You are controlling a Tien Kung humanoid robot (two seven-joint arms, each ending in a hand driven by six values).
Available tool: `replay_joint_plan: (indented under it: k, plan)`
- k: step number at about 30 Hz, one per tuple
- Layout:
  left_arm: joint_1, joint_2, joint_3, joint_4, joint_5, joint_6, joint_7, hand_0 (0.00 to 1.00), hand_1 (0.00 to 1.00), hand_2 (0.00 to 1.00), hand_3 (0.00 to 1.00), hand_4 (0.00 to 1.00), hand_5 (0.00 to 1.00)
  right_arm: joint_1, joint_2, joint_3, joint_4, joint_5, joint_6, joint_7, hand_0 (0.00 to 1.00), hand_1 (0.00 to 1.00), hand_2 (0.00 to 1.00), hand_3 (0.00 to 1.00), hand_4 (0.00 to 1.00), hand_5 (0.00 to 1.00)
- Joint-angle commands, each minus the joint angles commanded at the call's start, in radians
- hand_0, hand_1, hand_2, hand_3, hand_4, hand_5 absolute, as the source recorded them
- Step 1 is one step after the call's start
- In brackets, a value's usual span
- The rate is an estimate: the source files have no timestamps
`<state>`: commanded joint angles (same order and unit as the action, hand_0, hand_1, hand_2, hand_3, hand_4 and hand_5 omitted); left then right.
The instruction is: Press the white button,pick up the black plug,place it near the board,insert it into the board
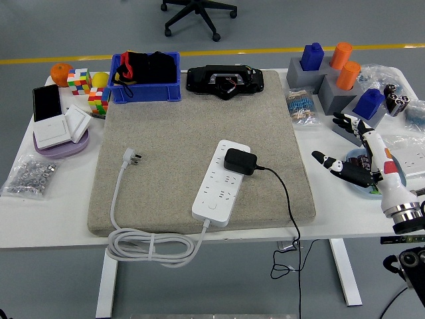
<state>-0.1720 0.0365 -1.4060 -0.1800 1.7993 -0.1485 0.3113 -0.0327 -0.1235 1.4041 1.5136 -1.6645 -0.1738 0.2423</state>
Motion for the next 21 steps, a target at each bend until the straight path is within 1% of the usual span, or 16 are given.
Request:
replay_joint_plan:
  k: [5,6,9,14,21]
  plan:
    - [-0.003,-0.005,0.001,0.000,-0.005,0.001,0.000,0.693,0.638,0.615,0.638,0.561,0.182,-0.010,0.008,0.031,0.005,-0.005,-0.001,-0.002,0.817,0.765,0.736,0.778,0.952,0.347]
    - [-0.004,-0.004,0.002,0.000,-0.006,0.001,0.000,0.693,0.638,0.615,0.638,0.561,0.182,-0.011,0.009,0.037,0.006,-0.006,0.000,-0.003,0.819,0.757,0.728,0.774,0.938,0.350]
    - [-0.004,-0.003,-0.004,0.000,-0.001,0.001,0.000,0.693,0.638,0.615,0.638,0.561,0.182,-0.012,0.011,0.053,0.012,-0.009,0.002,-0.008,0.819,0.757,0.728,0.774,0.938,0.350]
    - [-0.005,-0.003,-0.008,0.000,0.003,0.002,0.001,0.692,0.638,0.615,0.638,0.561,0.182,-0.009,0.013,0.062,0.028,-0.019,0.004,-0.020,0.819,0.756,0.728,0.772,0.933,0.351]
    - [-0.007,-0.007,0.002,0.000,-0.010,0.003,0.001,0.692,0.638,0.615,0.638,0.561,0.182,-0.014,0.019,0.073,0.032,-0.023,0.008,-0.025,0.818,0.757,0.728,0.772,0.930,0.349]
